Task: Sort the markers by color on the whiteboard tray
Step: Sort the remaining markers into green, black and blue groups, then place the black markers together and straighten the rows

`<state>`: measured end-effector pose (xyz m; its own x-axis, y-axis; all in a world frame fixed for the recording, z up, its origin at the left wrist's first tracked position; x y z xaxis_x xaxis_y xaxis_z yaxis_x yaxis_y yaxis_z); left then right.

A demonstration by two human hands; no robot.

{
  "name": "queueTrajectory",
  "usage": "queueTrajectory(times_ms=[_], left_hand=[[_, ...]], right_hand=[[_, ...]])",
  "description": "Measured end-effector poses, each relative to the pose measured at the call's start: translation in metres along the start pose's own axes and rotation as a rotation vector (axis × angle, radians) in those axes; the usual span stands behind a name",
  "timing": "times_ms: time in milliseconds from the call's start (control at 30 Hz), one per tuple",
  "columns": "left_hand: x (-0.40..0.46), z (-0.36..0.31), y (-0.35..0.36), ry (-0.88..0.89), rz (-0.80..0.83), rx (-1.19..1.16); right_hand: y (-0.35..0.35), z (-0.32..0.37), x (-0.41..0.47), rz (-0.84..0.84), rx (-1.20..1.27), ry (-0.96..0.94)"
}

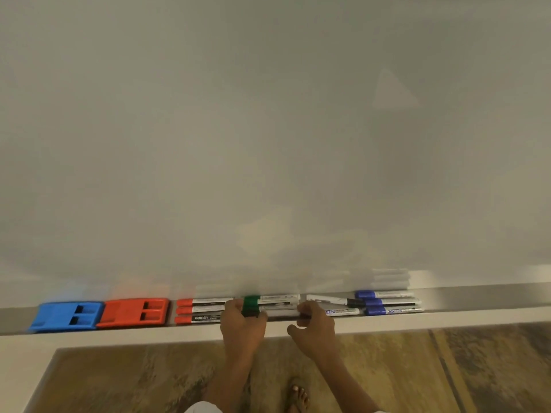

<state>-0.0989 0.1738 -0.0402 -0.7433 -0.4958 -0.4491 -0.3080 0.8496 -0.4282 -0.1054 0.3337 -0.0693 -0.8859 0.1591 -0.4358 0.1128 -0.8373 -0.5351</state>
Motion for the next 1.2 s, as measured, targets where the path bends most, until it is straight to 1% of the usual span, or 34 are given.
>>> queueTrajectory(times_ms=[133,233,467,567,667,767,900,1000,1067,1133,1200], left_hand=[[-0.007,-0.002,0.0,0.075,-0.096,-0.036],[-0.008,0.0,0.002,0.085,-0.115,-0.073],[0.006,0.004,0.001,0.069,-0.002,-0.173],[0.011,0.006,0.003,0.03,0.029,-0.262],[0.01,0.009,0.005,-0.035,0.082,-0.402],[0.007,0.008,0.002,-0.026,0.062,-0.483],[0.007,-0.004,-0.006,0.031,-0.022,-0.546],[0.008,-0.011,-0.005,0.027,-0.023,-0.595],[0.009,-0.012,0.0,-0.024,-0.02,-0.629],[0.009,-0.01,0.009,-0.076,0.0,-0.648],[0.008,-0.007,0.017,-0.127,0.024,-0.674]], right_hand=[[-0.002,-0.003,0.0,-0.021,0.009,-0.005],[-0.003,-0.005,0.0,-0.031,0.025,-0.005],[-0.005,-0.007,0.002,-0.022,0.023,-0.019],[-0.005,-0.007,0.006,0.006,-0.004,-0.024],[-0.006,-0.008,0.009,0.014,-0.034,-0.054],[-0.009,-0.009,0.011,0.019,-0.044,-0.089],[-0.027,-0.014,0.012,-0.062,-0.021,-0.119],[-0.05,-0.025,0.014,-0.139,-0.137,-0.127],[-0.064,-0.03,0.016,-0.166,-0.316,-0.164],[-0.071,-0.034,0.02,-0.14,-0.5,-0.184],[-0.074,-0.035,0.025,-0.099,-0.601,-0.203]])
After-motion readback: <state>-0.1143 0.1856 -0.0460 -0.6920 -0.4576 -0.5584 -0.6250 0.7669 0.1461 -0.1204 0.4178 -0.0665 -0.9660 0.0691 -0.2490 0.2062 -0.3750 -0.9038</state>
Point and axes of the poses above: each hand's wrist, its own x-axis towards the middle knuckle, its own y-axis out of the palm, z = x × y, the point moved 3 cm from there along x, towards the middle knuckle, and after that the axes turned 2 degrees about y, right-handed, at the moved point
